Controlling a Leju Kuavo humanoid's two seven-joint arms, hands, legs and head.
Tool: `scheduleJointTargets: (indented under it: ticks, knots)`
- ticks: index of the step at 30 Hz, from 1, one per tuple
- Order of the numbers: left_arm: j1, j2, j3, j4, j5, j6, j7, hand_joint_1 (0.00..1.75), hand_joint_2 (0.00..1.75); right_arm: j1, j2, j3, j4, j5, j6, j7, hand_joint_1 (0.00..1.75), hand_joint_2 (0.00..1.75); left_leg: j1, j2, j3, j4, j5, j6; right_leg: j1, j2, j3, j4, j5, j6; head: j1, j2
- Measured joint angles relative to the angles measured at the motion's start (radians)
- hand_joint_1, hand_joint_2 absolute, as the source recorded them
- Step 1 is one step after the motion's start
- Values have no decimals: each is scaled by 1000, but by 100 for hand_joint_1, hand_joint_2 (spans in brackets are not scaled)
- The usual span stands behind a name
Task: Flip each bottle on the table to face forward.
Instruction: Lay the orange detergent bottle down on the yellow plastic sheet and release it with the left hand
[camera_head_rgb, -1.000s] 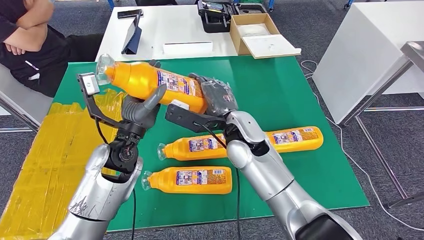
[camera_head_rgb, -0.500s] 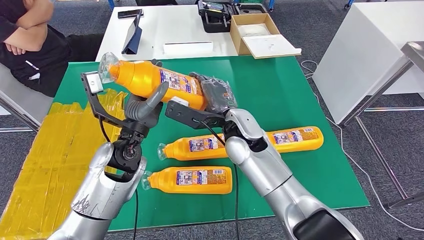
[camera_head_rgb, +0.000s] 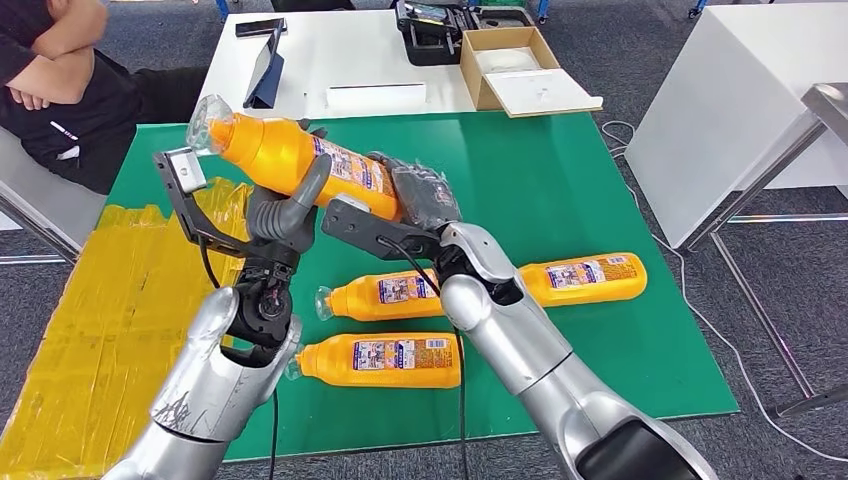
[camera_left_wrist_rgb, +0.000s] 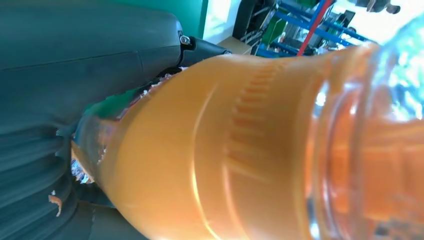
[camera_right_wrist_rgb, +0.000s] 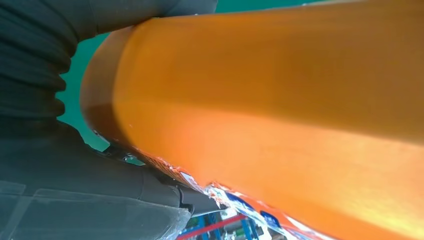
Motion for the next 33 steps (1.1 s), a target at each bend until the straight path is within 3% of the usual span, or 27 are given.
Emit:
scheduleJointTargets:
  ticks: [7,8,9,11,12,13,19,24,29,33]
  knots:
    - [3,-3,0,1,-4,3,-6,175,175,0,1,13,19,-32,-8,-7,175,175,0,0,0,0,0,0,0,0,0,0,0,0,0,0]
    - [3,-3,0,2,-2,3,-7,175,175,-1,1,14,24,-40,-10,-9,150,175,0,0,0,0,0,0,0,0,0,0,0,0,0,0]
    - [3,-3,0,3,0,2,-8,175,175,-1,1,15,28,-50,-10,-11,115,175,0,0,0,0,0,0,0,0,0,0,0,0,0,0]
    - [4,-2,1,7,9,-5,-14,175,175,-1,0,17,42,-76,-11,-18,27,87,0,0,0,0,0,0,0,0,0,0,0,0,0,0]
    - [4,0,4,9,13,-10,-17,175,175,-1,-1,17,53,-91,-11,-25,8,44,0,0,0,0,0,0,0,0,0,0,0,0,0,0]
    - [4,3,9,10,17,-15,-22,175,175,-1,-3,17,66,-109,-12,-36,0,0,0,0,0,0,0,0,0,0,0,0,0,0,0,0]
    - [19,22,79,-5,11,-38,-52,175,175,8,-35,-1,145,-182,-30,-110,0,0,0,-1,0,0,0,0,0,-1,0,0,0,0,0,0]
    - [31,34,151,-31,-6,-48,-57,175,175,36,-75,-53,153,-169,-37,-116,0,0,0,-1,0,0,0,0,0,-1,0,0,0,0,0,0]
    - [45,49,183,-39,-73,-50,-79,175,175,77,-115,-113,81,-116,-50,-110,0,0,0,-3,-1,0,1,1,0,-2,0,0,0,0,0,0]
    - [43,76,214,-39,-259,-27,-116,175,175,133,-155,-174,-35,-92,-47,-110,0,0,0,-2,-1,0,0,1,0,-2,0,0,0,0,0,0]
